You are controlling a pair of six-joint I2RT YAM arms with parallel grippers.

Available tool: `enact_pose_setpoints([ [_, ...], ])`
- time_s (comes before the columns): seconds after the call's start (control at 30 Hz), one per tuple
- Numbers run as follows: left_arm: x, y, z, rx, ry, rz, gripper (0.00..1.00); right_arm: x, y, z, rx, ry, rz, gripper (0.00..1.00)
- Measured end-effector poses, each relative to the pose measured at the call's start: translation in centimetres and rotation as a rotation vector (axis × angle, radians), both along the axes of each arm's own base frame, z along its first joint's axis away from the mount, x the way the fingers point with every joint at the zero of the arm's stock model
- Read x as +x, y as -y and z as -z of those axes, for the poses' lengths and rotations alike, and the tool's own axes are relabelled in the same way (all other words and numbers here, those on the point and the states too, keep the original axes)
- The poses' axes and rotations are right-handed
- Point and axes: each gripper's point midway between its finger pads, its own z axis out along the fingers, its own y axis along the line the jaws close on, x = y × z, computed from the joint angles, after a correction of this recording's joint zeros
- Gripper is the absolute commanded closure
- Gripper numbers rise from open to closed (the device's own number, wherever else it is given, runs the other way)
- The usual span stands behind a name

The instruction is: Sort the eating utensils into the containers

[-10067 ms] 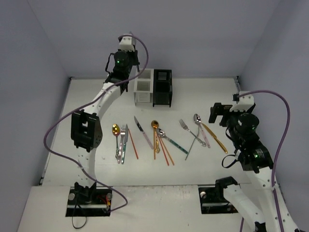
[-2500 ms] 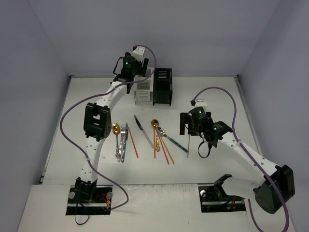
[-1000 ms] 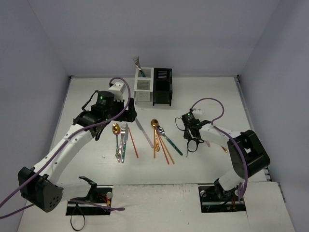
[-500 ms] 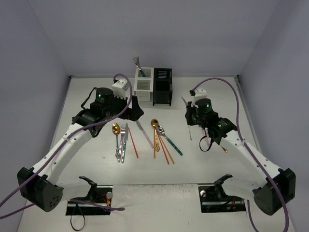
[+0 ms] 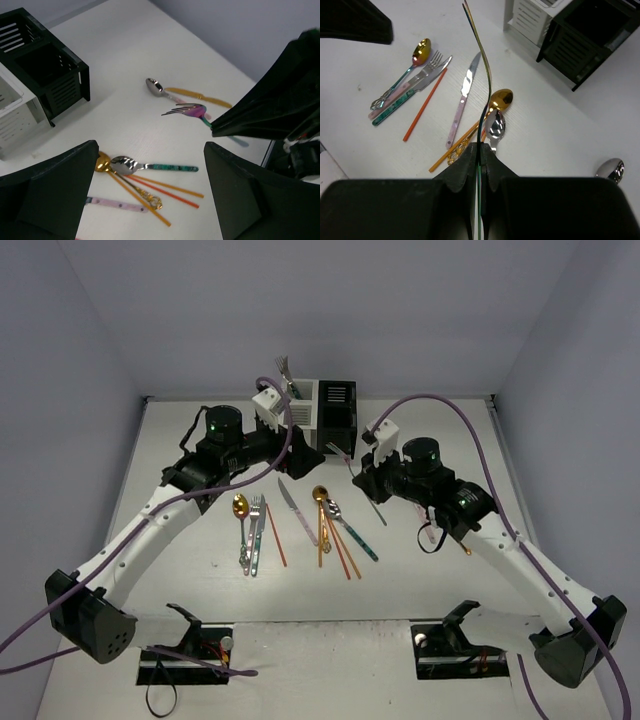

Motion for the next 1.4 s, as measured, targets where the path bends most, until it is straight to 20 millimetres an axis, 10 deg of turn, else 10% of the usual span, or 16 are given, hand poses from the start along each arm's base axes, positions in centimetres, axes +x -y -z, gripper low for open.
enact_pose_setpoints([
  [0.43,-1.0,-0.8,-0.9,0.097,0.191,0.155,0.29,-1.6,-1.2,-0.4,0.010,0.012,-0.136,1.00],
  [1.17,1.0,5.0,-8.6,-0.350,-0.243,-0.308,0.28,3.2,4.0,-3.0,-0.122,0.168,0.256,1.00],
  [1.4,2.5,7.3,-5.9,-0.320,-0.381,-0.389,0.28,3.5,4.5,-3.2,-0.153,0.197,0.278,1.00],
])
